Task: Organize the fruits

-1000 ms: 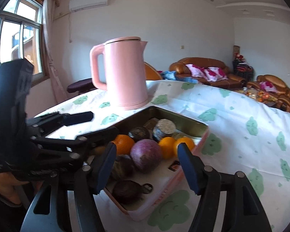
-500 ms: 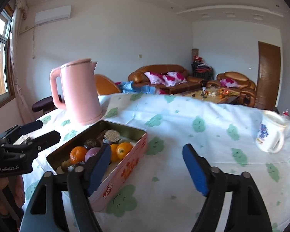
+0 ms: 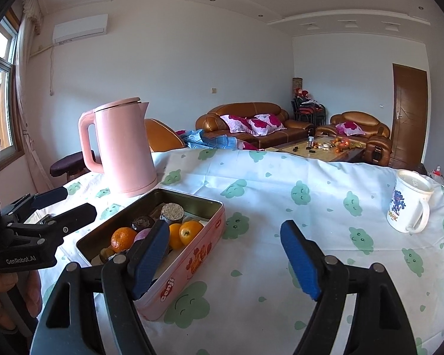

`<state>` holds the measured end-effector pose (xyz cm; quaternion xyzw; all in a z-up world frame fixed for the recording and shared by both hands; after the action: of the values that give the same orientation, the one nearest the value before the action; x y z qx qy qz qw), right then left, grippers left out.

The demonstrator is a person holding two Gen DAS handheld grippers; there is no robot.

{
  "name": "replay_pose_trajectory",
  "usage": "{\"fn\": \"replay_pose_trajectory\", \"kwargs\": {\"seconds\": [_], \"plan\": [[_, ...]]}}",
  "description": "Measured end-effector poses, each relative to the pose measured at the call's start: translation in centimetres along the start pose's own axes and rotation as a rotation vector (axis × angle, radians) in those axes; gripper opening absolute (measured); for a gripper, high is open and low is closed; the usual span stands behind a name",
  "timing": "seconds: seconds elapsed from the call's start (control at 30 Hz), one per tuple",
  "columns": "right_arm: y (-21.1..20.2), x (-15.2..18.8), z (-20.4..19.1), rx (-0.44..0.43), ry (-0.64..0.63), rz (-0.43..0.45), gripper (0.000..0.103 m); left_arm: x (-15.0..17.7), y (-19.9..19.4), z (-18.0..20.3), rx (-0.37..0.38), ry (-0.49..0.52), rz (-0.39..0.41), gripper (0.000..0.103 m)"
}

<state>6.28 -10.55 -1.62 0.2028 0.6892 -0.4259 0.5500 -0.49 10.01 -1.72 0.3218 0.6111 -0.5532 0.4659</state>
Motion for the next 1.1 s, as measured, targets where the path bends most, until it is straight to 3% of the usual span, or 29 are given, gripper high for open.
{"fn": "replay_pose_trajectory", "kwargs": {"seconds": [1.1], "plan": [[-0.87, -0.05, 0.72, 0.008, 0.005, 0.019, 0.079, -0.05, 0.07, 0.88, 0.004, 0.02, 0.003, 0.103]]}}
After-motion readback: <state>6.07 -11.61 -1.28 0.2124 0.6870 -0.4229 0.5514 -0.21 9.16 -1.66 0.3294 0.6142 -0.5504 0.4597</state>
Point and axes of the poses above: each gripper's, at about its wrist camera, not at the fingertips, and y roughly the way its jaws point, z to its right, x to its underside, the point moved 1 cm from there along y, roughly the way its jaws point, and after that the axes turned 2 degrees about z, right-handed, at the moved point
